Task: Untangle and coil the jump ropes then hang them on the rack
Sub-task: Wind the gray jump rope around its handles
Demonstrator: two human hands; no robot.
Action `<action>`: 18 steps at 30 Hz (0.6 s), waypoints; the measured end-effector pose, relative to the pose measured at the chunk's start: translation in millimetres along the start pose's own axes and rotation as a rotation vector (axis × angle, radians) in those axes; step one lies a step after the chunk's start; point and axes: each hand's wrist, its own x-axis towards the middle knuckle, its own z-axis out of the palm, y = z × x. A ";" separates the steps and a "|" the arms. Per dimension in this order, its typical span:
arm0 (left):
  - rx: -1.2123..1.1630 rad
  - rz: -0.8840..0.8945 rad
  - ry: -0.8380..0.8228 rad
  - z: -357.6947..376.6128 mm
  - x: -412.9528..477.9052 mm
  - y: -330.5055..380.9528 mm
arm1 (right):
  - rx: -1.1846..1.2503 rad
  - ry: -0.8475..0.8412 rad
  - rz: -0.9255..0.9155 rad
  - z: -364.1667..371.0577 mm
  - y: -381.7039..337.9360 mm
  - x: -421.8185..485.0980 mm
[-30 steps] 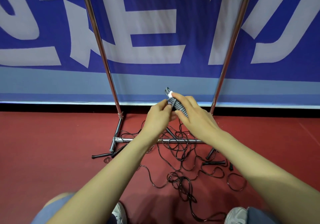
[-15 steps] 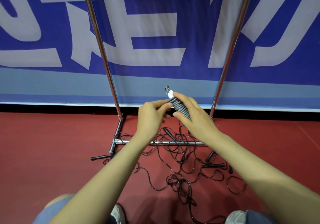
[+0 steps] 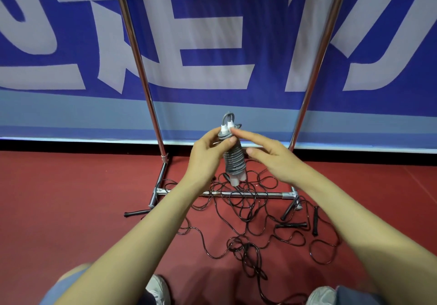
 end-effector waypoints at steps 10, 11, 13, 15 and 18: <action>-0.387 -0.292 -0.328 1.3 -3.7 8.1 | -0.101 0.320 0.128 -13.9 12.7 6.6; -0.444 -0.319 -0.313 2.6 -3.6 7.4 | -0.070 0.309 0.159 -14.2 12.9 7.2; -0.554 -0.384 -0.267 3.1 -2.4 7.5 | -0.021 0.297 0.201 -12.8 11.4 7.2; -0.586 -0.421 -0.260 2.1 -1.5 8.6 | 0.007 0.286 0.225 -10.5 11.7 6.5; -0.466 -0.404 -0.275 1.8 -2.2 7.0 | 0.037 0.272 0.261 -10.1 11.5 4.9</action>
